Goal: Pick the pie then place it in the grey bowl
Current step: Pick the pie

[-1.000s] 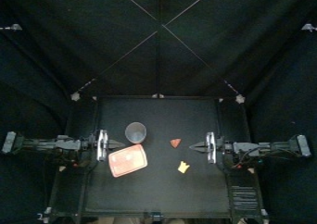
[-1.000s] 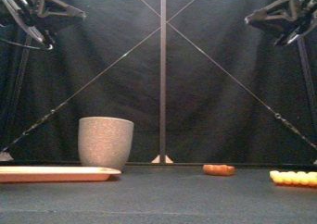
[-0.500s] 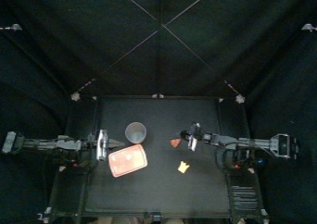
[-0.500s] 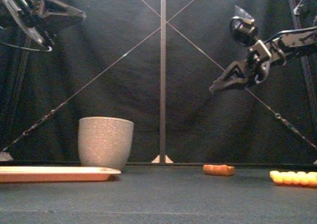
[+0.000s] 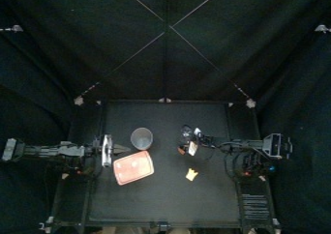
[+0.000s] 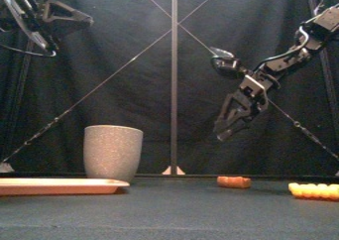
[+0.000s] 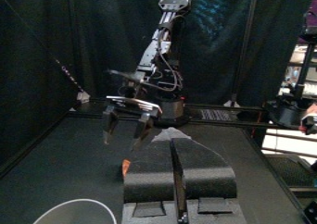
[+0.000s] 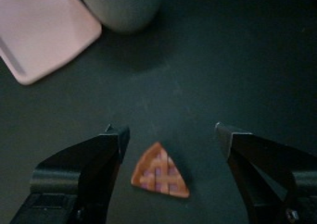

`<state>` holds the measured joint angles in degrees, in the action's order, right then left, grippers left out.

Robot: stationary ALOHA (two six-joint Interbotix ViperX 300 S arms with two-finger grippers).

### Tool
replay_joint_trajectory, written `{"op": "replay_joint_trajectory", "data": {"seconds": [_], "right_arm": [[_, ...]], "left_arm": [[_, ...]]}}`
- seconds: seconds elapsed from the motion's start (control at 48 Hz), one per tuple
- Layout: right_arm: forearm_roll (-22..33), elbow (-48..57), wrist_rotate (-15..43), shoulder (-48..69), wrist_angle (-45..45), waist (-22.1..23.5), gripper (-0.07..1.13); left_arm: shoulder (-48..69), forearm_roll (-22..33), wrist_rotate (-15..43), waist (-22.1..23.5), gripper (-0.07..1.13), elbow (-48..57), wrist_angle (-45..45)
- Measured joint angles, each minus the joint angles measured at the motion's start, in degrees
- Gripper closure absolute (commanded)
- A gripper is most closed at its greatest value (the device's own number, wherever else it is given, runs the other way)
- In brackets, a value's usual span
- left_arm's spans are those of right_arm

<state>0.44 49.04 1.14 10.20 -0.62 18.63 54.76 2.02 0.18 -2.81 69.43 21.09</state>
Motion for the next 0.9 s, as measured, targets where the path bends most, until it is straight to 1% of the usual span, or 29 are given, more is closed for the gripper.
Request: {"op": "replay_joint_trajectory", "data": {"seconds": [0.229,0.375,0.438,0.583,0.896], "right_arm": [[9.7,-5.6,-0.4,-4.1,-21.2,-3.8,0.00],[12.7,-7.4,-1.2,-4.7,-27.5,-5.2,0.00],[12.8,-7.8,-1.4,-5.1,-28.5,-5.5,0.00],[11.9,-8.4,-5.4,-7.2,-29.1,-5.6,0.00],[6.0,-13.0,-16.3,-13.9,-30.4,-5.4,0.00]], "left_arm": [[0.0,-0.2,0.0,-0.1,1.05,0.0,0.0],[0.0,-0.2,0.0,-0.2,1.05,0.0,0.0],[0.0,-0.2,0.0,-0.2,1.05,-0.1,0.0],[0.0,-0.2,0.0,-0.5,1.05,-0.1,0.1],[0.0,-0.2,0.0,-1.1,1.05,-0.1,0.1]]}}
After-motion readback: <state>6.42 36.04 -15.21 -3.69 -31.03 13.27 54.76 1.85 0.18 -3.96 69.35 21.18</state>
